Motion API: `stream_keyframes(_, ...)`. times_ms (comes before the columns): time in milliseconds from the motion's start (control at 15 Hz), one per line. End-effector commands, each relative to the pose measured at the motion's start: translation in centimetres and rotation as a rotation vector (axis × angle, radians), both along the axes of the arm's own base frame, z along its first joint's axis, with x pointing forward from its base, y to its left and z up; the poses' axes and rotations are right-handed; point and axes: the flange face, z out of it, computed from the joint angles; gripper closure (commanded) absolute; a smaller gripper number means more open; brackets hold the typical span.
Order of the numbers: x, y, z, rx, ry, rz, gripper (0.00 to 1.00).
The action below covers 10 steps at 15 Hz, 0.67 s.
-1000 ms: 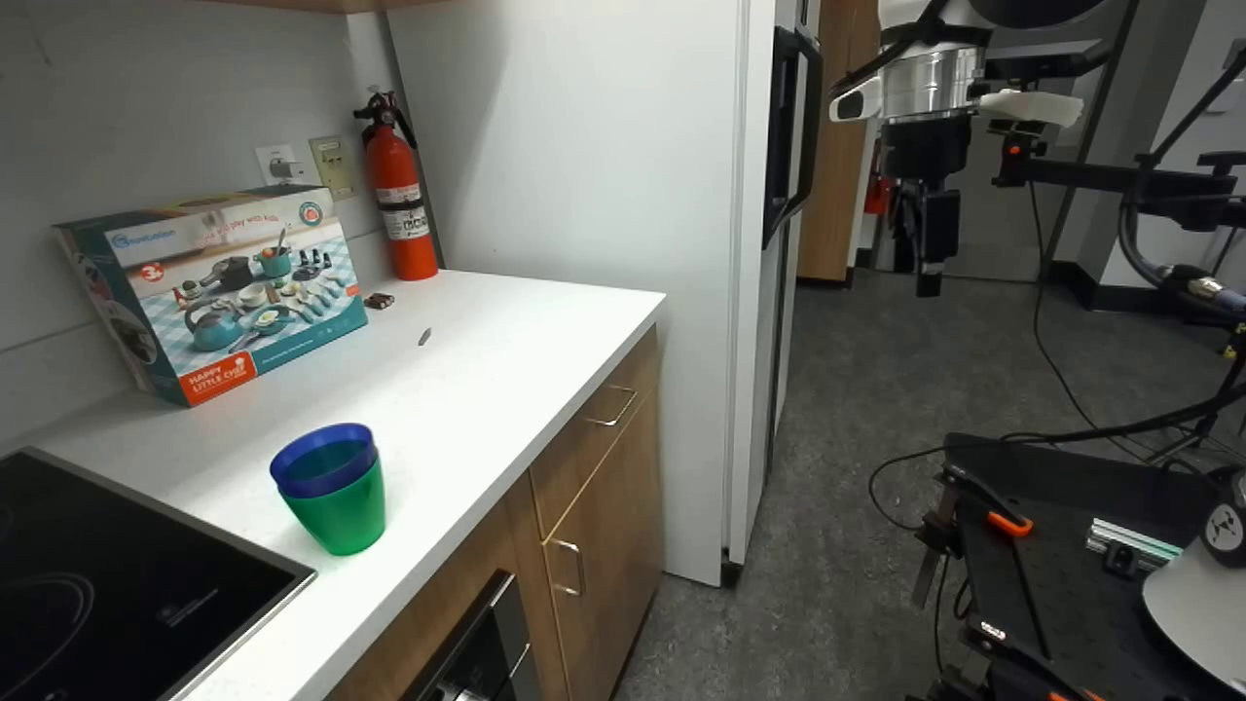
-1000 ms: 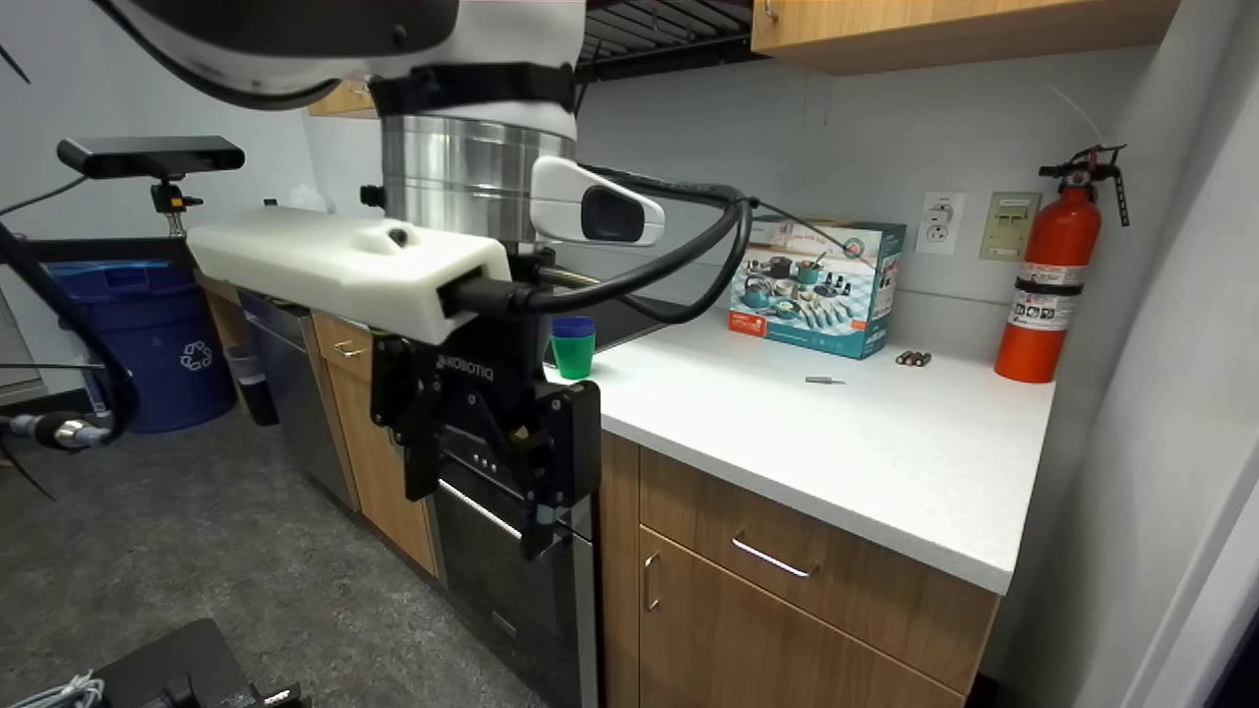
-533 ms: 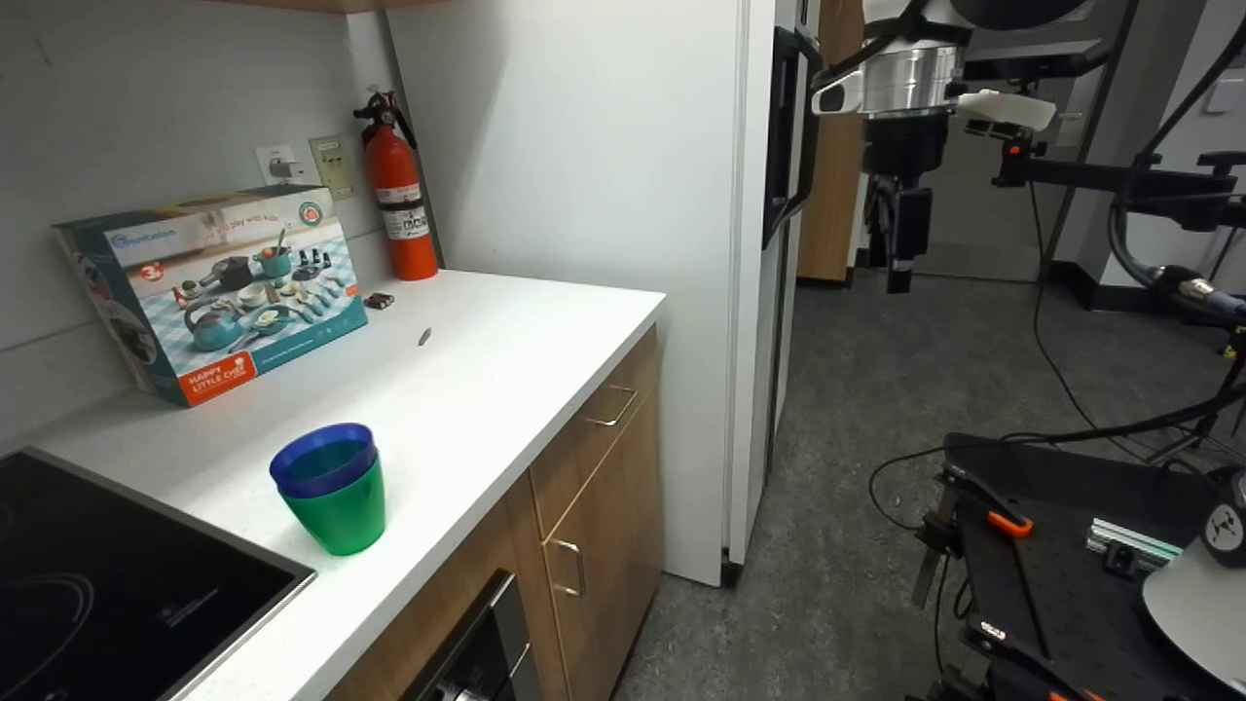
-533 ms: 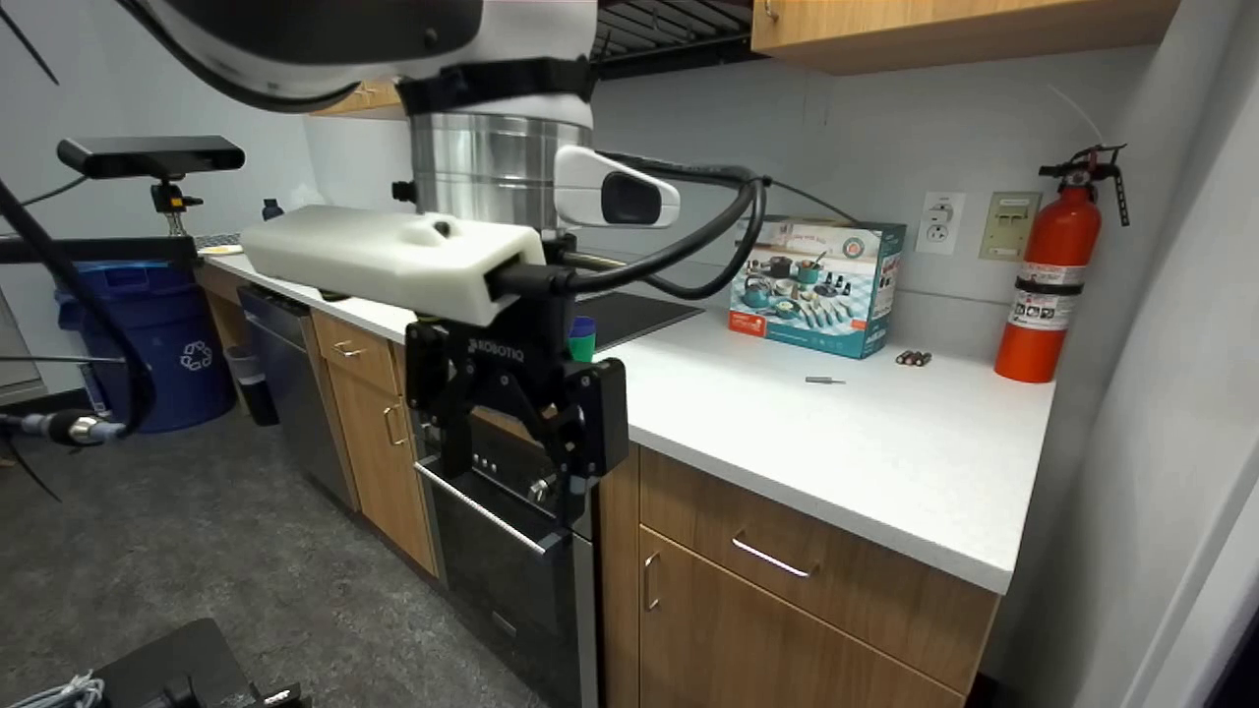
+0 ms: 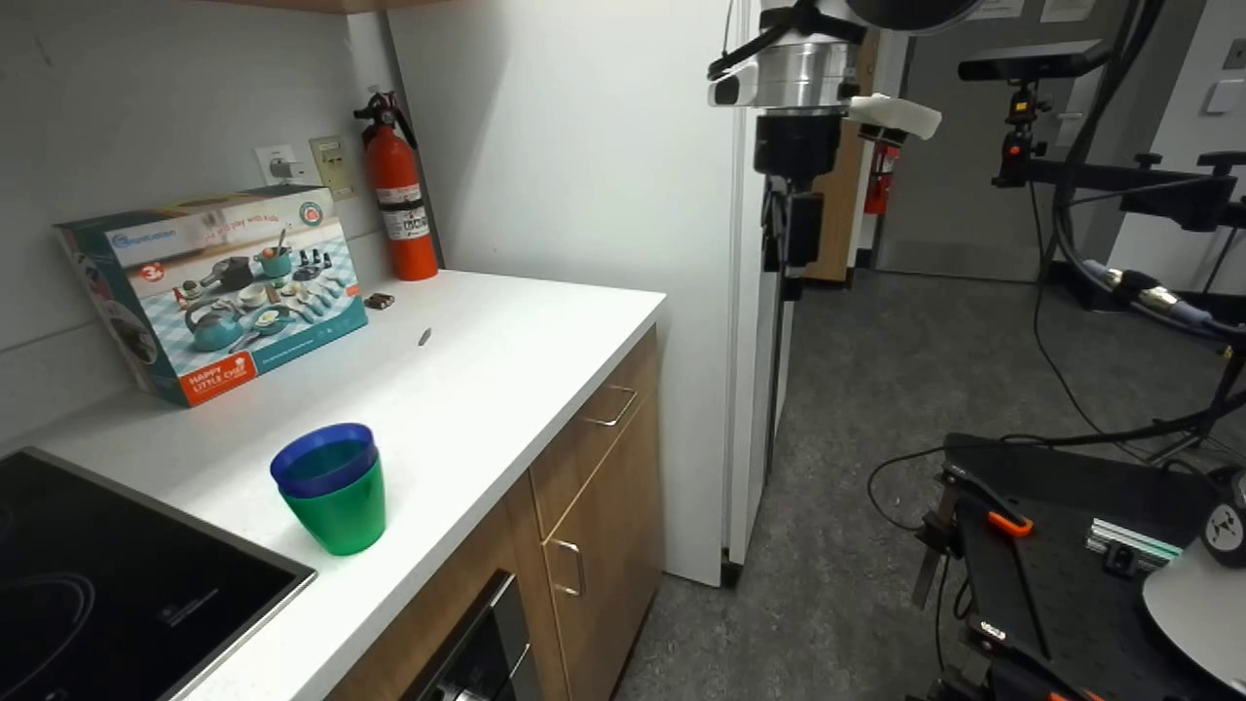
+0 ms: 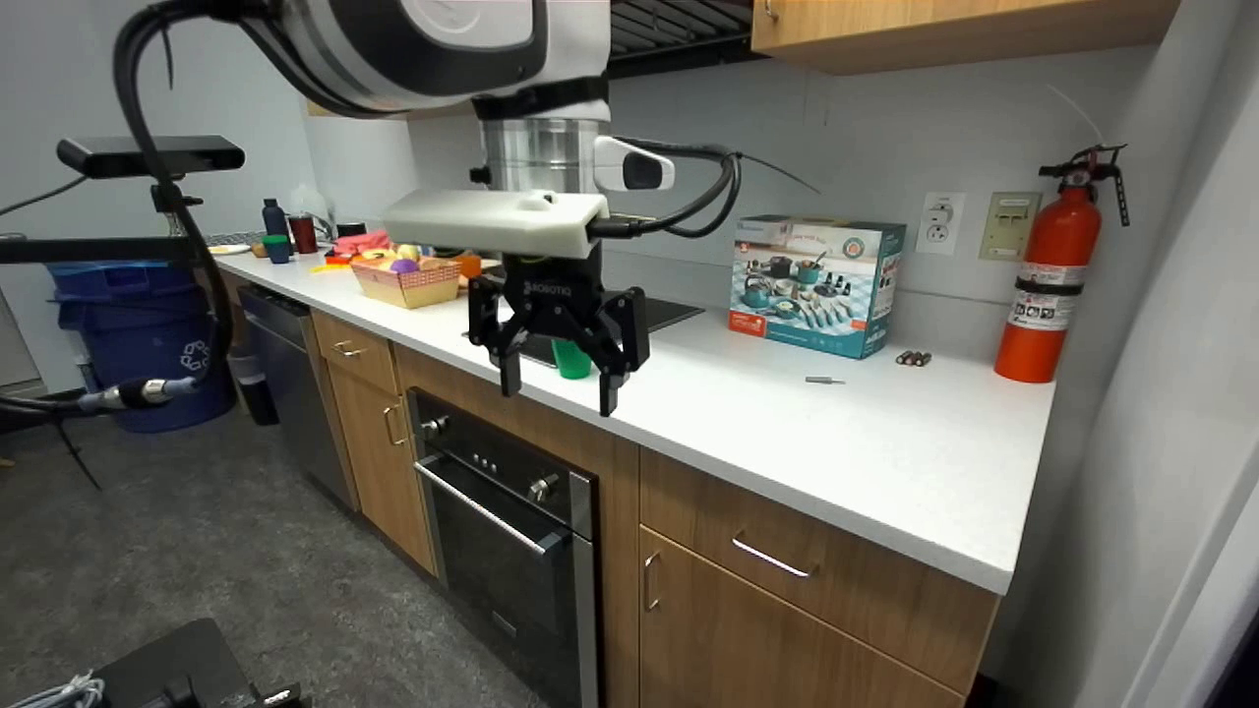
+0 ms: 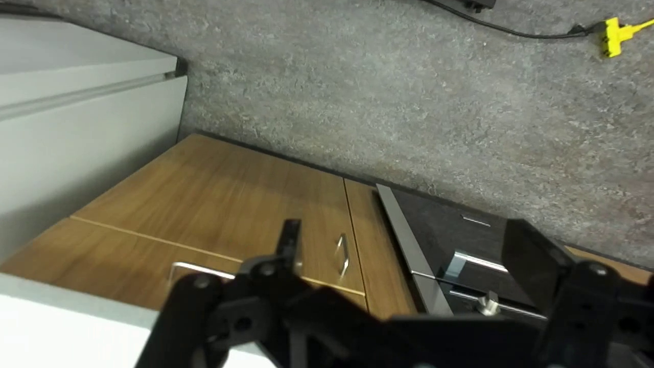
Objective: Move the cups to the right
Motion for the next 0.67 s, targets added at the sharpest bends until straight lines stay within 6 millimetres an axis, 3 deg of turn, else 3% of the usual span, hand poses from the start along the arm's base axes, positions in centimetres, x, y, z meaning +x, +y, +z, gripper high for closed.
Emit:
stream_keyframes(0,5.6,2.9,0.9,0.010,-0.015,0.077,0.00)
stream_keyframes(267,9.4,5.5,1.9,0.019,0.003,0.115,0.00)
stream_keyframes(333,7.3,5.0,1.4,-0.008,-0.021,0.084,0.00)
stream_keyframes(600,9.0,5.6,1.3,-0.009,-0.005,0.095,0.00)
